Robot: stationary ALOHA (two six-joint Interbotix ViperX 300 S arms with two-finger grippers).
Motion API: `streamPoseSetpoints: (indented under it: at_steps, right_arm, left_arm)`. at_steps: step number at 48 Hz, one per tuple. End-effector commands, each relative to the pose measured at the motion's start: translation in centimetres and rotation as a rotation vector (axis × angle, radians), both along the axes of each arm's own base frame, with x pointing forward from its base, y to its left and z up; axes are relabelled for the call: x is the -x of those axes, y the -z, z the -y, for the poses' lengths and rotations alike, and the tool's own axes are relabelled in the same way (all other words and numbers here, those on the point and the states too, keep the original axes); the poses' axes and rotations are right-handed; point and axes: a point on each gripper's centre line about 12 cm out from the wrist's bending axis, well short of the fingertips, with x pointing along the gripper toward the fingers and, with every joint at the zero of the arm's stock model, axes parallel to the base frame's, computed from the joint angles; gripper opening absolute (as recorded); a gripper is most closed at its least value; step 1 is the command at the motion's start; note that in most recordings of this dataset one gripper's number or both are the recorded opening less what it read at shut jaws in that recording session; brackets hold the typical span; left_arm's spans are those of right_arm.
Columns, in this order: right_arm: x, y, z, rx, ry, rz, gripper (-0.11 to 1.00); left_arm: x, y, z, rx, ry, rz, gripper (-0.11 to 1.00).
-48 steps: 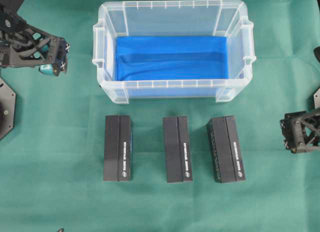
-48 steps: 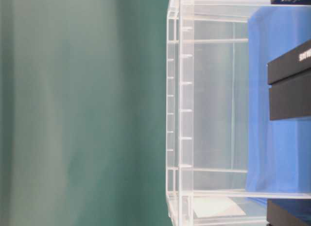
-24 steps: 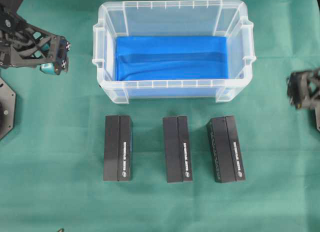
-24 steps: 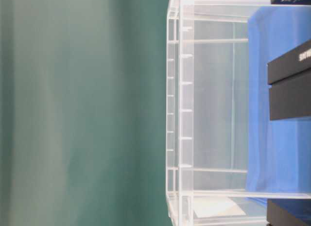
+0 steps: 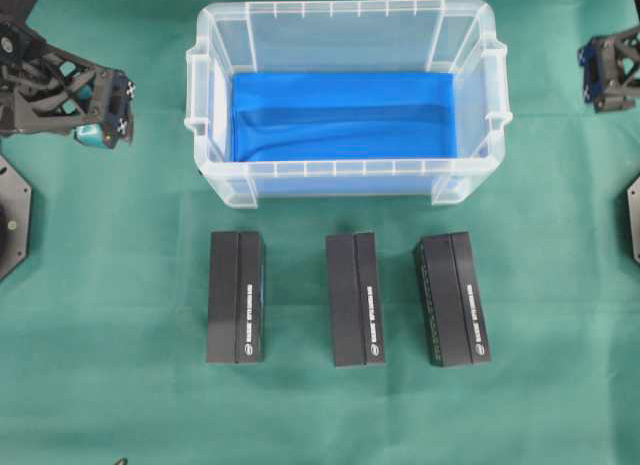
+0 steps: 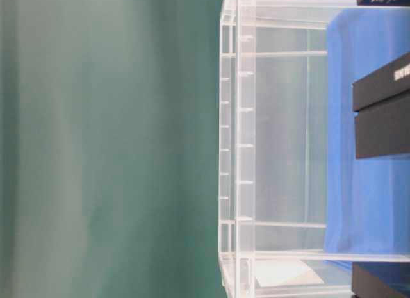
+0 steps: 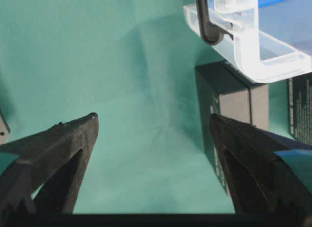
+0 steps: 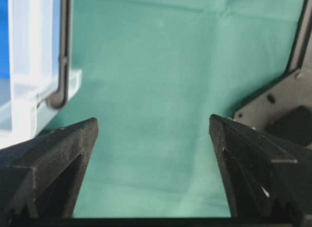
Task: Take out the box from the case.
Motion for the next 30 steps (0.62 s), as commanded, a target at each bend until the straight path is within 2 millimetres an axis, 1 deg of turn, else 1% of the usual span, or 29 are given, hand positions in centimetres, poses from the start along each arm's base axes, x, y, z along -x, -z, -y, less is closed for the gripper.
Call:
streamPoseSetpoints:
  at_steps: [1,30]
  right_arm:
    - [0.07,-0.39,0.57,0.004,0.008,0.017,0.9]
    - [-0.11,-0.06,0.71,-0.01,0.005,0.004,0.9]
  left_arm:
    - [0.13,-0.52,-0.01,-0.005,-0.006,0.02,0.97]
    - [0.22,-0.54,-0.05,-0.004,-0.015,0.017,0.97]
